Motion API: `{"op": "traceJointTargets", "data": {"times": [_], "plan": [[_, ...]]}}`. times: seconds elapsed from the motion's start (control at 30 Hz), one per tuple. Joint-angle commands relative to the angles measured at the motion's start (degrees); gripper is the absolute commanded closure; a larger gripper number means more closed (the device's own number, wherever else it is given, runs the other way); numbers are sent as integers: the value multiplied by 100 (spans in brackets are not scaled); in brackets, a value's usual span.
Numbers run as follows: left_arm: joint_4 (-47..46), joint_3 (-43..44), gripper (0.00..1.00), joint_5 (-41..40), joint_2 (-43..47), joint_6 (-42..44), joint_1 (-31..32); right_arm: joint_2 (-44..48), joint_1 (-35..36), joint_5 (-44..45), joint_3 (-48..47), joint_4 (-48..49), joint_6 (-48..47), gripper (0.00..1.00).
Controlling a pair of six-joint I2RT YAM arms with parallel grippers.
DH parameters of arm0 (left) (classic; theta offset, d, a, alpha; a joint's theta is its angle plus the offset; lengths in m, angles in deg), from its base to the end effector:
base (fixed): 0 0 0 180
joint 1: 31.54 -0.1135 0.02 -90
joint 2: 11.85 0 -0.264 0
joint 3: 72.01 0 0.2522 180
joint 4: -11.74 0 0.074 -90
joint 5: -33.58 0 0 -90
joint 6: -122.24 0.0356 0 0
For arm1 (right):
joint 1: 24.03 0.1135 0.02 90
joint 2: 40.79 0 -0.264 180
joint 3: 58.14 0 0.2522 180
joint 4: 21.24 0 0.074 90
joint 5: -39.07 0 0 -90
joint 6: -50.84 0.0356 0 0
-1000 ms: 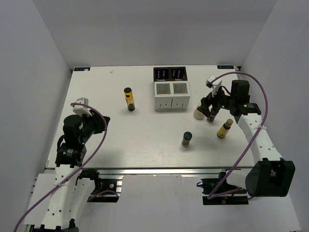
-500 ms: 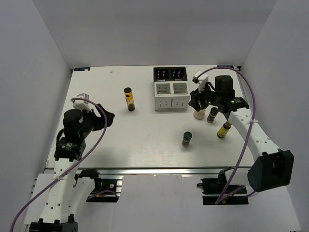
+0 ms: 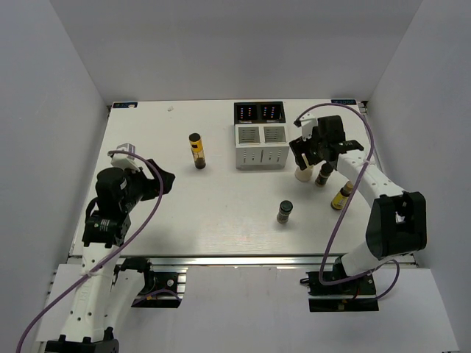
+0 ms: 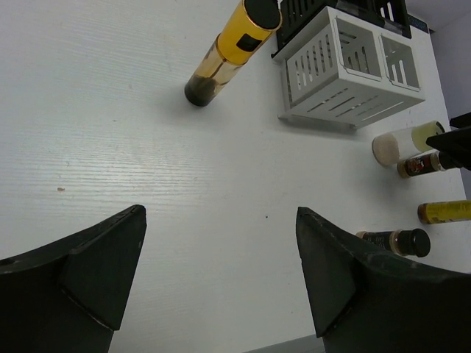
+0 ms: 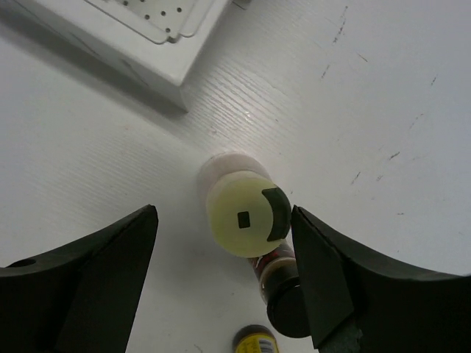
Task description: Organize the condiment bottles
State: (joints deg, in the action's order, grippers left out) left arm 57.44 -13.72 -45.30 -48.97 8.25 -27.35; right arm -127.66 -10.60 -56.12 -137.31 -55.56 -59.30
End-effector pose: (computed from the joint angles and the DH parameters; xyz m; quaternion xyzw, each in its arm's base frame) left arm 0.1429 -0.0174 0.3187 -0.0923 0.8338 -0.2101 0.5022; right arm 0.3269 0.0814 0.2700 -0.2812 0.8685 0.0175 0.4079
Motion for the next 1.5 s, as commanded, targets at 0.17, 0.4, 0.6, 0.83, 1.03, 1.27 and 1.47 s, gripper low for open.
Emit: {"op": "traceJointTargets", "data": {"times": [0.17,0.4,0.6,0.83,1.03,1.27,1.47], "plan": [[-101,-155,8,75,12,-36,-32,-365,-218,106,-403,-18,-385,20],[-162,-235,8,101,12,-27,-32,-664,-323,-263,-561,-282,-464,24],[-206,-278,8,110,-5,-27,-32,-849,-385,-395,-657,-423,-482,34],[-285,-296,8,137,-40,-36,-32,-814,-455,-614,-658,-449,-499,49],[-320,-252,7,172,-102,-27,-32,-744,-482,-615,-929,-519,-517,100],[-364,-270,8,224,-102,-36,-32,-603,-622,-492,-2045,-590,-508,100],[-399,-270,7,242,-155,-27,-32,-1024,-622,-632,-3249,-722,-421,100]]}}
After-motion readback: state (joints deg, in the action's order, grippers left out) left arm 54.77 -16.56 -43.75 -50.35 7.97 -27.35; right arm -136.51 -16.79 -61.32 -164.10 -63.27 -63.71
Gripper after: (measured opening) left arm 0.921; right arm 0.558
